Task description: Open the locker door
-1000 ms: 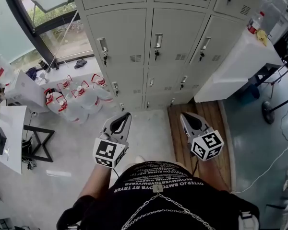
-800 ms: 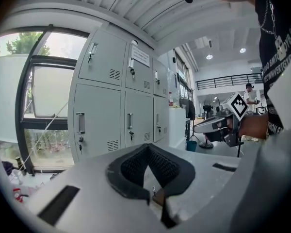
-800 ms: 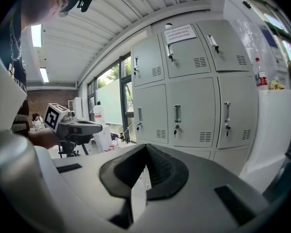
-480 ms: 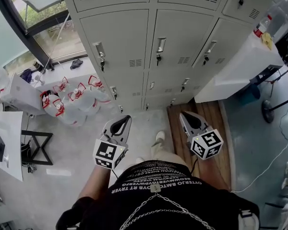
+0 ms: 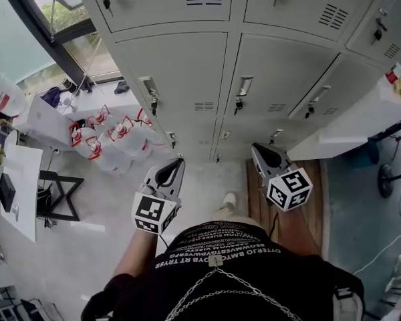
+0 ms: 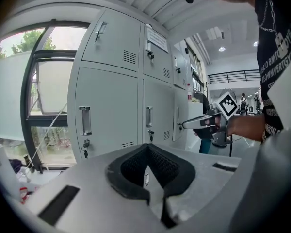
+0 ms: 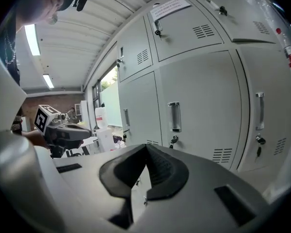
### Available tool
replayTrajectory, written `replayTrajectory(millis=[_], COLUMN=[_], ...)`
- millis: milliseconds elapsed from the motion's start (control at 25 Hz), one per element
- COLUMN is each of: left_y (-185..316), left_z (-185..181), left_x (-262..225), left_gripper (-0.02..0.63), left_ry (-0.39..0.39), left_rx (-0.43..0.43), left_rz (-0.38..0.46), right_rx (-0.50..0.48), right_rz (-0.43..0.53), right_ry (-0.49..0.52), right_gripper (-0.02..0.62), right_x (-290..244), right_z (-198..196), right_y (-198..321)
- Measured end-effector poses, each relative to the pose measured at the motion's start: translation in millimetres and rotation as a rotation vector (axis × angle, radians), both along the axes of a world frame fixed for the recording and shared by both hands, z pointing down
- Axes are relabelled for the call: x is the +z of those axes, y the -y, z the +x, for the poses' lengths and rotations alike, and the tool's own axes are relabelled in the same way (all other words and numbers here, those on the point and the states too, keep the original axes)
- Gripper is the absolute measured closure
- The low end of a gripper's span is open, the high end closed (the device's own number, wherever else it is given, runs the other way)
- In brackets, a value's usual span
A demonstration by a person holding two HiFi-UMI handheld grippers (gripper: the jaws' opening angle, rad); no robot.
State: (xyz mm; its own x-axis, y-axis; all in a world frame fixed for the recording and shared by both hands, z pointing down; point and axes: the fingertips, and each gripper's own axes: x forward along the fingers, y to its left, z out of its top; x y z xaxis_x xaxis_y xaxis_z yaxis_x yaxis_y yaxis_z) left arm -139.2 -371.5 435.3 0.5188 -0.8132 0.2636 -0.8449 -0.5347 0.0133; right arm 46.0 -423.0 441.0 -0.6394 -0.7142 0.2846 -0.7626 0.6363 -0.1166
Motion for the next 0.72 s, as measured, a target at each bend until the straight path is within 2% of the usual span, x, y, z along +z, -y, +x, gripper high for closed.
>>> replayTrajectory(millis=[160,440,720], left_y=[29,63,66], left_z=[8,11,-3], left_x=[-3,-2,-2], left_gripper=[0.601,0.601,0.601], left_ry=[-0.005,0.011,0.024], left_rx=[-0.035,-0.122,-0.247], left_rz=[-0.002,-0.013,-0.021], right_rx=[-0.037,-0.115,-0.195], right_rz=[0.012,0.031,0.027], right_ry=[0.005,0.012,0.017], right_gripper=[0.598,0.525,0.468], right_x=[-6,-13,-13], right_z=[-1,-9,-29], right_y=[43,108,151])
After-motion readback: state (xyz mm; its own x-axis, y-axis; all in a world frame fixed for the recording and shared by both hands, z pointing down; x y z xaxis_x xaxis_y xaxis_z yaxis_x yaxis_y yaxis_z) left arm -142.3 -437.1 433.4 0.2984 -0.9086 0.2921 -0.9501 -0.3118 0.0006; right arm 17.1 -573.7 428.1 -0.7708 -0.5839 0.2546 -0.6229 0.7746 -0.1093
